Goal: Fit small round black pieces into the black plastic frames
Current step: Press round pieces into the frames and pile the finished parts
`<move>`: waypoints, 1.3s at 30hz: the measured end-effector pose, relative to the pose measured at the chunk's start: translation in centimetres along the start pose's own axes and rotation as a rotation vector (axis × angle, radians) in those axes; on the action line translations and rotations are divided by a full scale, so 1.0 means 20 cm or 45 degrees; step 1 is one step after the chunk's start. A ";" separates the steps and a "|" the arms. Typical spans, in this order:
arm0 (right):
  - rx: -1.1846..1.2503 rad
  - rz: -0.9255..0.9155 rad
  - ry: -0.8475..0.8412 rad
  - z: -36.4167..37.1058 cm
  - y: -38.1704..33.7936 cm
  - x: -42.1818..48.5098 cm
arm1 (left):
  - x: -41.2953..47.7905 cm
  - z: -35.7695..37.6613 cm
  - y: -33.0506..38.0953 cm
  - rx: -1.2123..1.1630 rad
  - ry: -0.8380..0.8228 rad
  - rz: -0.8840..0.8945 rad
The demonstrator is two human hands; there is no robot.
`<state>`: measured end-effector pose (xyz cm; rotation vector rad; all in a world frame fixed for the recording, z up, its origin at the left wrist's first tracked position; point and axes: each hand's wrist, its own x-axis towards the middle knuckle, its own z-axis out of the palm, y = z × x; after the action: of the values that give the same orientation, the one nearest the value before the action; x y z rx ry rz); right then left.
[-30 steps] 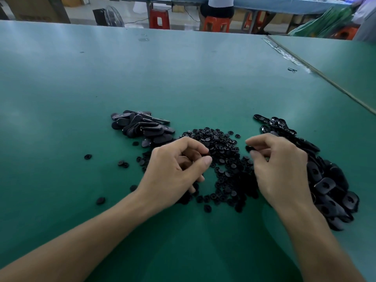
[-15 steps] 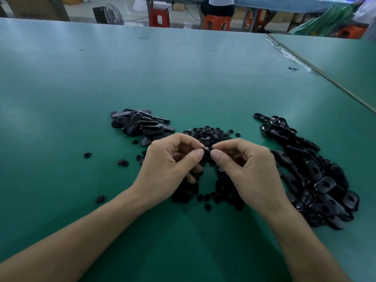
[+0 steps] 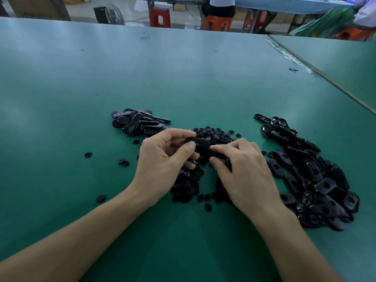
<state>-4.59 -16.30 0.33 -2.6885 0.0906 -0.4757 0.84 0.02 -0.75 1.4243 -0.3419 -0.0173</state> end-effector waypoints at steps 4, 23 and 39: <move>-0.030 0.032 -0.061 0.01 -0.03 0.00 | 0.00 -0.01 0.00 -0.073 0.048 -0.023; 0.334 0.058 0.178 0.01 -0.04 0.00 | 0.01 -0.01 -0.01 -0.031 0.055 -0.049; 0.792 0.091 0.181 0.00 -0.06 -0.01 | -0.02 0.00 0.00 0.099 -0.038 -0.013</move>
<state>-4.80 -15.20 0.75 -2.0369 0.0648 -0.5631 0.54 0.05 -0.85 1.5041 -0.3632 -0.0333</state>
